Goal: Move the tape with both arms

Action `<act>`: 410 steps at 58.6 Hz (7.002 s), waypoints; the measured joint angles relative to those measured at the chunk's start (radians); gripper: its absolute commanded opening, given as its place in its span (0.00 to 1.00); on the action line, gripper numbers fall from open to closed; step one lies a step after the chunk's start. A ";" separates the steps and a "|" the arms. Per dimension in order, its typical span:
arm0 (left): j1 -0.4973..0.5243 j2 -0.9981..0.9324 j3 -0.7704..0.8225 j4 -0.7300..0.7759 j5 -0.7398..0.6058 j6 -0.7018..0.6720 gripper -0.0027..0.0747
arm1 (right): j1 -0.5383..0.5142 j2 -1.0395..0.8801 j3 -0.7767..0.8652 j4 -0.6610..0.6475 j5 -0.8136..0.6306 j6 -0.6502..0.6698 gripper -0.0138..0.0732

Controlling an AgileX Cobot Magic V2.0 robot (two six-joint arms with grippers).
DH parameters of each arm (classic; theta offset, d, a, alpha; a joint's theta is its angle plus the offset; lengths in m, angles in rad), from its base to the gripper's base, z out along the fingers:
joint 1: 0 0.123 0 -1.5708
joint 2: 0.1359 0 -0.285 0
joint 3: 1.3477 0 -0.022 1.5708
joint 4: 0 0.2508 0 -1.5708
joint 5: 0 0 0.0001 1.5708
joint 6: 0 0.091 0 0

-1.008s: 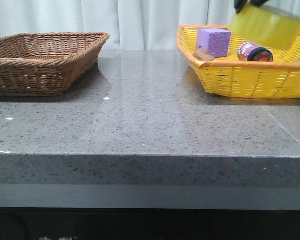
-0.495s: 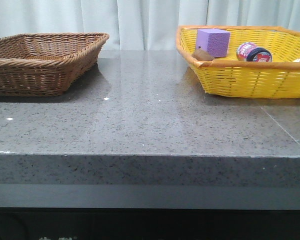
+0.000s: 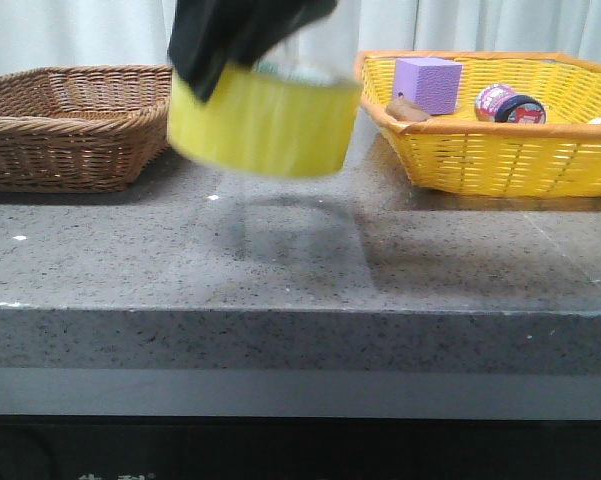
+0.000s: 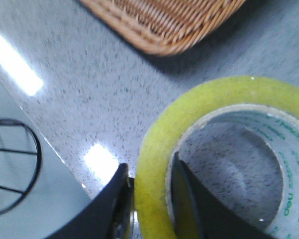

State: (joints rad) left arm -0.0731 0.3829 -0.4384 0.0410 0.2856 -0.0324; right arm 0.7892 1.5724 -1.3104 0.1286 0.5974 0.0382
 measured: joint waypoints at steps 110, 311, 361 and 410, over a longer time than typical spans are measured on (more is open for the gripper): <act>0.000 0.000 0.000 0.000 0.000 0.000 0.93 | -0.619 -0.726 0.412 -0.075 -0.123 -0.002 0.06; -0.087 1.199 -1.038 -0.076 0.348 0.003 0.13 | -0.623 -1.250 0.929 -0.075 -0.473 0.000 0.06; -0.035 1.134 -0.930 -0.082 0.314 0.003 0.41 | -0.623 -1.250 0.931 -0.075 -0.473 0.000 0.06; -0.035 0.077 -0.170 -0.082 0.173 0.003 0.01 | -0.623 -1.250 0.931 -0.075 -0.473 0.000 0.06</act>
State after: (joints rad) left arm -0.1081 0.4599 -0.6085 -0.0412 0.4588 -0.0297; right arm 0.1658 0.3222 -0.3797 0.0539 0.1247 0.0384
